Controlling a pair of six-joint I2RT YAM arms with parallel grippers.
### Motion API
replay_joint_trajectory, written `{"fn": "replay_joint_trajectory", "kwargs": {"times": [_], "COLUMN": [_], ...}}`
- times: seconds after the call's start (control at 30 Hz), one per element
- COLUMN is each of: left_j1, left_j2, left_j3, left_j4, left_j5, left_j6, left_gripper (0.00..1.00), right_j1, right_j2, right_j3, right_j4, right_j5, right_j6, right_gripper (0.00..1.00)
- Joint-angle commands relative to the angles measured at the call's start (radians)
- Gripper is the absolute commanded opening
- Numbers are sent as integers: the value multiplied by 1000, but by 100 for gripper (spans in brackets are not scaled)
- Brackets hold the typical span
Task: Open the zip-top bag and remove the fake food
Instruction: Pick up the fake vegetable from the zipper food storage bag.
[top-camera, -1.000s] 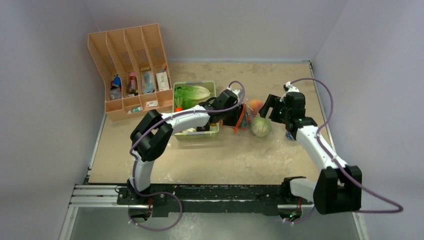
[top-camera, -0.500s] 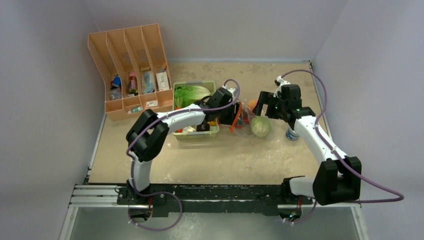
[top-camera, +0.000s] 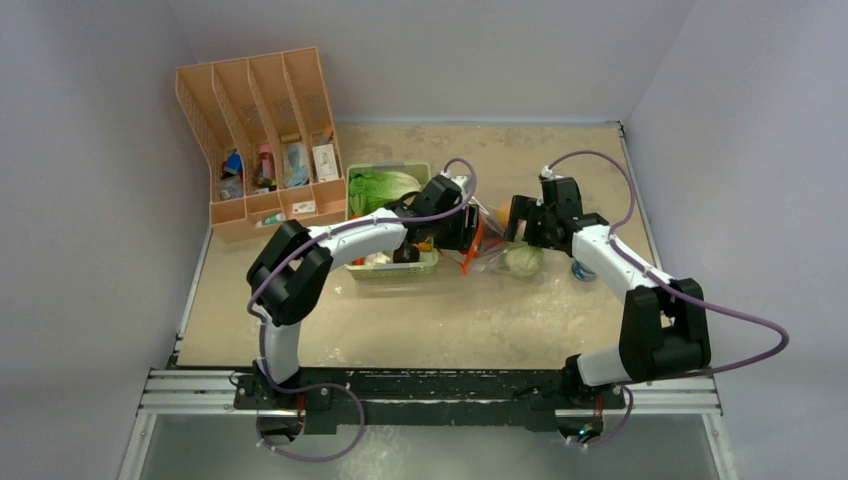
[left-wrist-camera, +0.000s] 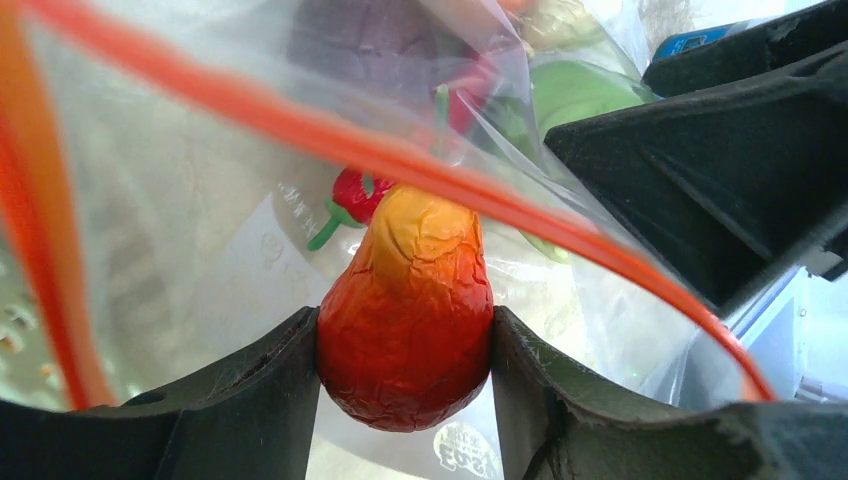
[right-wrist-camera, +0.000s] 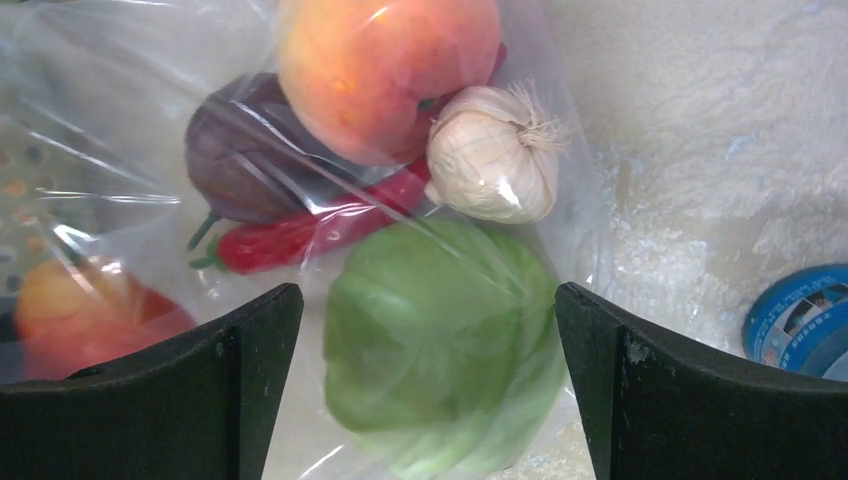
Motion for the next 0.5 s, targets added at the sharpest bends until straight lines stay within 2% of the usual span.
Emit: {"fn": "replay_joint_trajectory", "kwargs": {"times": [0.0, 0.23, 0.37, 0.47], "left_j1": [29, 47, 47, 47], "left_j2": [-94, -114, -123, -138], "left_j3": [-22, -29, -29, -31], "left_j4": [8, -21, -21, -17], "left_j5": [-38, -41, -33, -35], "left_j6": [9, 32, 33, 29], "left_gripper": [0, 0, 0, 0], "right_j1": [-2, -10, -17, -19], "right_j2": [0, -113, -167, -204], "right_j3": [5, 6, 6, 2], "right_j4": [-38, -27, -30, 14], "right_j5": [98, 137, 208, 82], "right_j6": [69, 94, 108, 29], "right_gripper": [100, 100, 100, 100]}}
